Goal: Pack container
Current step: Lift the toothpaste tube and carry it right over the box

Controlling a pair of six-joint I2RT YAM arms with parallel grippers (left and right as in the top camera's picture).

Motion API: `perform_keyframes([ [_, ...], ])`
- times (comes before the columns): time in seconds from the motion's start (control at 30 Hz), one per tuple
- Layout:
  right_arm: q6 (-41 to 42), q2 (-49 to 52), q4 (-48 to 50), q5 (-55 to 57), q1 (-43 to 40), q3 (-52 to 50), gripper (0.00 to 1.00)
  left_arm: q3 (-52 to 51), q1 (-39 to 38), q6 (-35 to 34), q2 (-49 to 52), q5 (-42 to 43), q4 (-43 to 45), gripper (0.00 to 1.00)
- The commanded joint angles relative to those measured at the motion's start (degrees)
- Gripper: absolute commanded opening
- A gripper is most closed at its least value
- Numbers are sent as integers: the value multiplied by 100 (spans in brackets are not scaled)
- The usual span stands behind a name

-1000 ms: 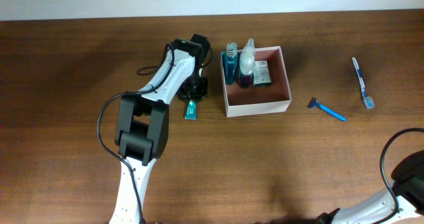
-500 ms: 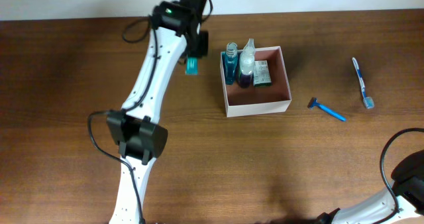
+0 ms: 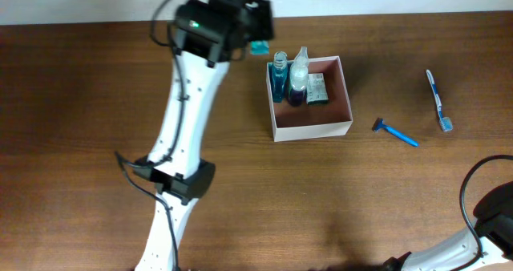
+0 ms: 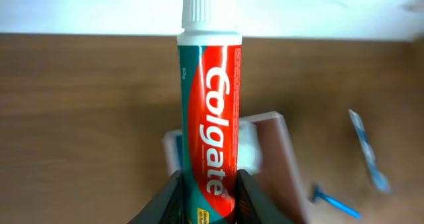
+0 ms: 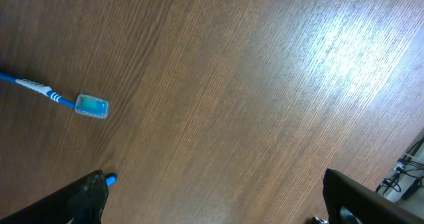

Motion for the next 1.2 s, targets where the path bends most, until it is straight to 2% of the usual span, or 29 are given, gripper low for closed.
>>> perform_keyframes([
  [0.0,72,-57,15,111,-7,-11,99,46,-654,-262,-46,68,149,25],
  [0.23,72,-57,15,114,-7,-11,99,42,-1488,-262,-44,-245,739,25],
  [0.37,72,-57,15,111,-7,-11,99,-87,-1740,-262,-37,-903,1115,26],
  [0.67,72,-57,15,111,-7,-11,99,-935,-1805,-866,11,-1008,1952,26],
  [0.83,72,-57,15,111,-7,-11,99,-1613,-1805,-872,11,-1003,2365,26],
  [0.97,70,-57,15,111,-7,-11,99,-2151,-1805,-1309,17,-1005,2581,26],
  [1.17,72,-57,15,111,-7,-11,99,-2750,-1805,-1388,33,-981,2914,26],
])
